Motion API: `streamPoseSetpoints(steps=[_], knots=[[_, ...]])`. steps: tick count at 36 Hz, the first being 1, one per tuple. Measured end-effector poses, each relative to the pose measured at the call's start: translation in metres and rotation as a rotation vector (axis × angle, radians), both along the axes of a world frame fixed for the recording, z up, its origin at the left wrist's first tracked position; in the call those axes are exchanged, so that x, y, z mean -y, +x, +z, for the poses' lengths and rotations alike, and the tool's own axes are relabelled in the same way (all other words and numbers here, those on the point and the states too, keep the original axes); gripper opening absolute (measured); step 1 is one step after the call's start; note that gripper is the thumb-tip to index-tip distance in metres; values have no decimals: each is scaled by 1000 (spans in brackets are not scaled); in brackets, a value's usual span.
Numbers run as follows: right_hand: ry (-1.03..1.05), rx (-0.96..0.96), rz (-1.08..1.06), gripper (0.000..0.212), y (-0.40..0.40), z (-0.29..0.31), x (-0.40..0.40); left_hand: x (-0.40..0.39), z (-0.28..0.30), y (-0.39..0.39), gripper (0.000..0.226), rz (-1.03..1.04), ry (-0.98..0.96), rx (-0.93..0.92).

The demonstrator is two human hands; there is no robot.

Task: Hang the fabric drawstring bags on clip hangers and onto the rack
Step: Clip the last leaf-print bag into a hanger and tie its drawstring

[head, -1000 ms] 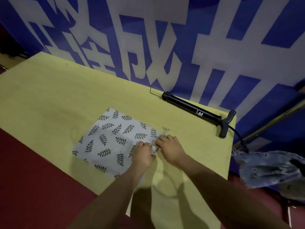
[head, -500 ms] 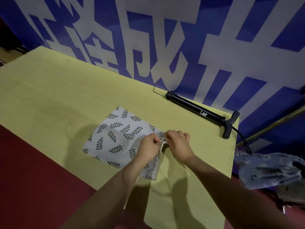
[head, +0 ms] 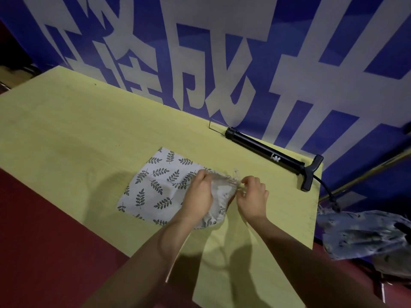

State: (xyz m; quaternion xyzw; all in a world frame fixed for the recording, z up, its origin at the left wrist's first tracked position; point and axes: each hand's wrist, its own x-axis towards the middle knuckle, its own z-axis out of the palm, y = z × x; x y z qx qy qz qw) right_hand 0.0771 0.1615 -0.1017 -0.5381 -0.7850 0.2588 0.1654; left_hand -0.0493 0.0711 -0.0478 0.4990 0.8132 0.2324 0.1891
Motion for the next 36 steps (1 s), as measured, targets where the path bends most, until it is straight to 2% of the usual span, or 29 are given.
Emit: streamPoseSetpoints(steps=[4,8,10,14,17,19,22,24,29,32,36], knots=[[-83,63,-81,39,10,-7,-6,-5,4,-1,59,58,-92,-142],[-143,179,47,45,12,-14,-8,-7,5,1,62,93,-113,-191],[-146,213,97,40,9,-17,-10,-8,4,1,63,78,-99,-180],[-156,183,61,20,4,-17,-11,-10,5,4,68,32,-80,-139],[-159,204,66,21,4,-19,-8,-11,4,7,69,-7,-65,-98],[-151,162,52,20,9,-16,-7,-10,2,8,71,-36,-60,-56],[-173,-65,-26,14,17,-3,-5,-9,2,7,76,-51,-59,-2],[-112,-162,4,14,20,9,-5,-9,6,7,78,-47,-53,36],[25,-209,196,9,11,35,-3,-17,25,9,77,-44,31,115],[113,-191,308,6,1,45,-2,-20,41,8,78,-29,92,137],[171,-103,296,13,-8,61,-6,-22,64,2,75,-33,176,138]])
